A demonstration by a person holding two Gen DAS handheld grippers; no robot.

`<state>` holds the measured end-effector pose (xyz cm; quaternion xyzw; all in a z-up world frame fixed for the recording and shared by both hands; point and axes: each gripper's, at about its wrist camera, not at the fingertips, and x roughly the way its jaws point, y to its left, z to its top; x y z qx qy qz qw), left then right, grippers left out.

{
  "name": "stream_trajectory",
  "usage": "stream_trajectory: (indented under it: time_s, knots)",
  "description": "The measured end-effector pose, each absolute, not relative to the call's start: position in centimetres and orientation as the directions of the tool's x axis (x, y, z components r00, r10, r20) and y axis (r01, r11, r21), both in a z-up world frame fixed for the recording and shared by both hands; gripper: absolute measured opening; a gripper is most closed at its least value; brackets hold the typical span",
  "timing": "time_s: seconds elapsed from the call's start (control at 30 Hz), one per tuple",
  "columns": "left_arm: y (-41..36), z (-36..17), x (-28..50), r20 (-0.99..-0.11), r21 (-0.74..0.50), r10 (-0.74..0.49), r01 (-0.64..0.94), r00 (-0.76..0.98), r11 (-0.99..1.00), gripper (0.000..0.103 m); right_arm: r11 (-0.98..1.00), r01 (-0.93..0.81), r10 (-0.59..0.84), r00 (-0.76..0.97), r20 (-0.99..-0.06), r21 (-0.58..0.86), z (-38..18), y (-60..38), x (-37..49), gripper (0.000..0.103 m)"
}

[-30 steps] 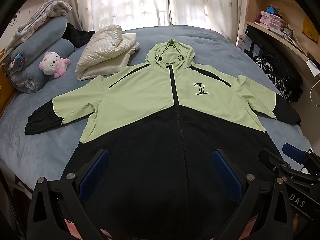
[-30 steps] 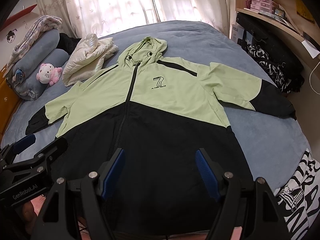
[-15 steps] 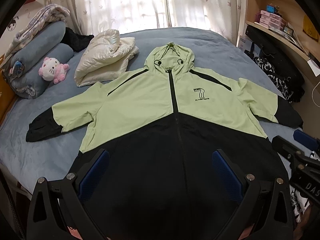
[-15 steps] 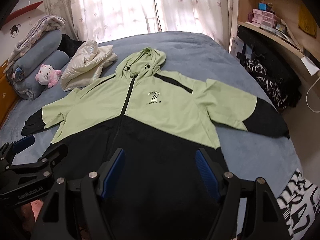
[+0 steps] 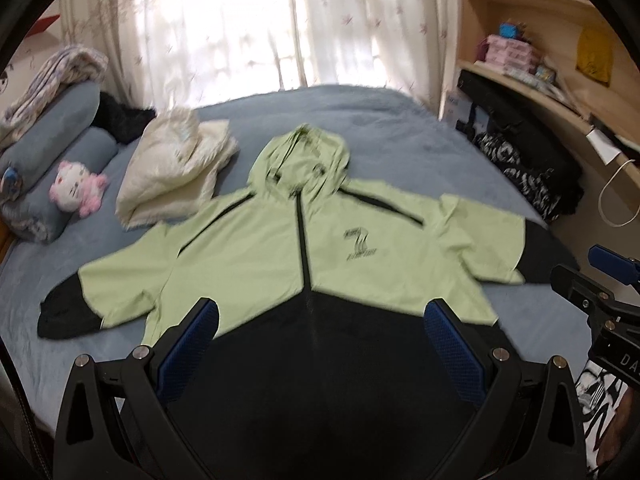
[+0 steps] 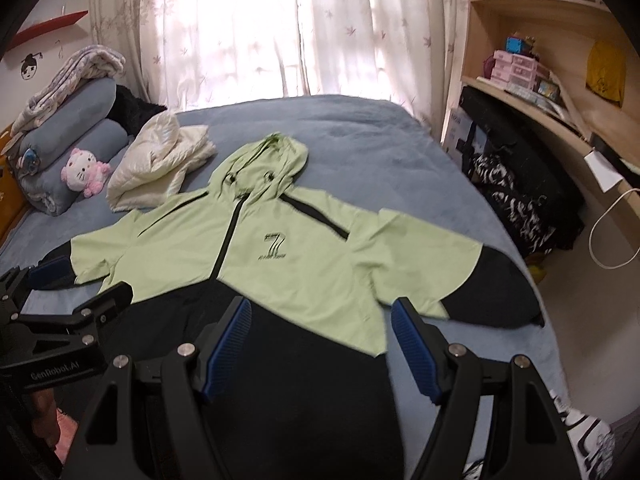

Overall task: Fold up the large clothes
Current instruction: 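Grasp the black sleeve cuff with the right tool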

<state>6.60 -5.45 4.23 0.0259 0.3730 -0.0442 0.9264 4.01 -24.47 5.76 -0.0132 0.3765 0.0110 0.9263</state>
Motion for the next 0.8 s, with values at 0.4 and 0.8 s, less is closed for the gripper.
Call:
stream_trajectory:
  time_s: [0.4,0.8]
  knots:
    - [-11.1,5.4,12.9,-0.644,0.043,-0.115,0.185,0.756,0.982,0.102,0.995,0.104,-0.084,0.733,-0.675,-0.011,6.7,-33.4,8.2,0.073]
    - [-17.3,-2.1,21.0,-0.676,0.154,-0.030,0.180,0.736,0.972,0.102,0.898,0.420,-0.136,0.546,-0.827,0.129,-3.2,-48.1,13.4,0.073]
